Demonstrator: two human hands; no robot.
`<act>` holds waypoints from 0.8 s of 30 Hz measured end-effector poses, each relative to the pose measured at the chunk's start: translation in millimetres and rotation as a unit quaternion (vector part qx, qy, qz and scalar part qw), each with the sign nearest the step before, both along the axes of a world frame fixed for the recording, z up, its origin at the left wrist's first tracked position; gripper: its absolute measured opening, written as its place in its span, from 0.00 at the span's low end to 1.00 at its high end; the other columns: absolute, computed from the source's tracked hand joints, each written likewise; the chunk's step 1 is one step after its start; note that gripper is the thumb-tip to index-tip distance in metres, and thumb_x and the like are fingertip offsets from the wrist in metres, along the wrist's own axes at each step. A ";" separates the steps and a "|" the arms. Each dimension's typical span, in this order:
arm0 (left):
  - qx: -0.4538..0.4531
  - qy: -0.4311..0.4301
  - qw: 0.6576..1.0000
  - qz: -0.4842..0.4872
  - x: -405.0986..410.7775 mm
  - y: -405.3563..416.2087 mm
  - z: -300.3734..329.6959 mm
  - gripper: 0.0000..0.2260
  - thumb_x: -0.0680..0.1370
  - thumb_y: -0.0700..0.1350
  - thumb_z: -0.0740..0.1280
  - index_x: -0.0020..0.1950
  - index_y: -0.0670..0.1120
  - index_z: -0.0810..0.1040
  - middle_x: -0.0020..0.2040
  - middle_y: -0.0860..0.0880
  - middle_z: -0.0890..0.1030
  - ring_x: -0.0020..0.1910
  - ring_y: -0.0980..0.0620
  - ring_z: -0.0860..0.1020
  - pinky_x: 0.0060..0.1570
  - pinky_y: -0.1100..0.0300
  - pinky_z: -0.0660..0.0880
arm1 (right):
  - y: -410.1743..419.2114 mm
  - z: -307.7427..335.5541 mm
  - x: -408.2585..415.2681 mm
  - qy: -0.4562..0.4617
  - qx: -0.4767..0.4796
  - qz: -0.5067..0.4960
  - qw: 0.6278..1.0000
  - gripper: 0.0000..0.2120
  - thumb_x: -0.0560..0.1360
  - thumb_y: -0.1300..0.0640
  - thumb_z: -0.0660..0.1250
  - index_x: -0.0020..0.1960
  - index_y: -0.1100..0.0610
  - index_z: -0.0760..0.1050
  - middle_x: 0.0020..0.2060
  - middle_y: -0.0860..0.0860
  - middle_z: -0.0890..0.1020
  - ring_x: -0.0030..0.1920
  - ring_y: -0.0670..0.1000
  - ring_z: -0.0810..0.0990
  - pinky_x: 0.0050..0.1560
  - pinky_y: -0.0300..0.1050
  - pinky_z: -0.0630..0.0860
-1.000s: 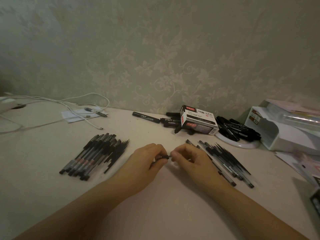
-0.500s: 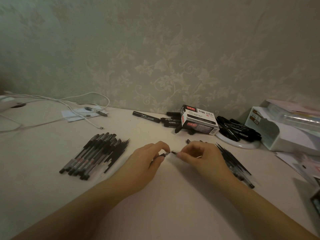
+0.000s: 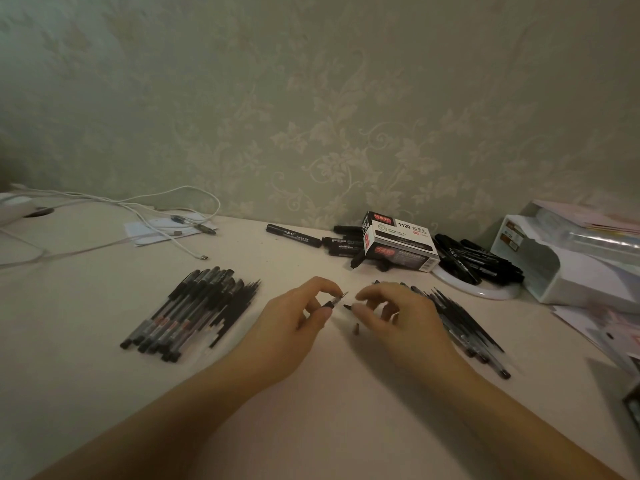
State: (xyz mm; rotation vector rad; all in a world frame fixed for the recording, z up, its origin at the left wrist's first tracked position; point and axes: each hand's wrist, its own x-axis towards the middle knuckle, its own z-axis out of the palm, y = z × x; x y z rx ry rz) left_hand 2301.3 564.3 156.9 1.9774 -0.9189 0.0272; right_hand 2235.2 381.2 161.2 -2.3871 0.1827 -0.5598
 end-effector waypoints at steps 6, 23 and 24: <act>-0.045 0.003 0.999 -0.012 -4.2 -2.5 3.4 0.13 0.80 0.43 0.63 0.56 0.62 0.74 0.39 0.58 0.76 0.26 0.58 0.68 0.29 0.72 0.65 | 16.6 6.2 -6.0 0.064 0.373 0.079 0.922 0.06 0.75 0.49 0.71 0.50 0.46 0.85 0.45 0.47 0.87 0.40 0.42 0.83 0.40 0.32 0.77; 0.002 -0.089 0.996 -0.005 -5.8 -2.6 1.7 0.14 0.80 0.44 0.63 0.61 0.61 0.74 0.41 0.59 0.74 0.36 0.65 0.73 0.36 0.75 0.67 | 5.9 7.0 -0.4 -0.043 0.593 0.055 0.802 0.14 0.71 0.56 0.71 0.55 0.60 0.80 0.49 0.57 0.86 0.45 0.50 0.86 0.40 0.37 0.81; 0.002 -0.088 0.996 -0.005 -5.4 -2.5 1.5 0.15 0.80 0.44 0.63 0.61 0.62 0.74 0.41 0.59 0.75 0.36 0.65 0.73 0.36 0.75 0.67 | 7.5 5.3 -0.4 -0.030 0.588 0.060 0.806 0.15 0.70 0.56 0.72 0.55 0.60 0.80 0.49 0.57 0.86 0.46 0.51 0.86 0.40 0.37 0.81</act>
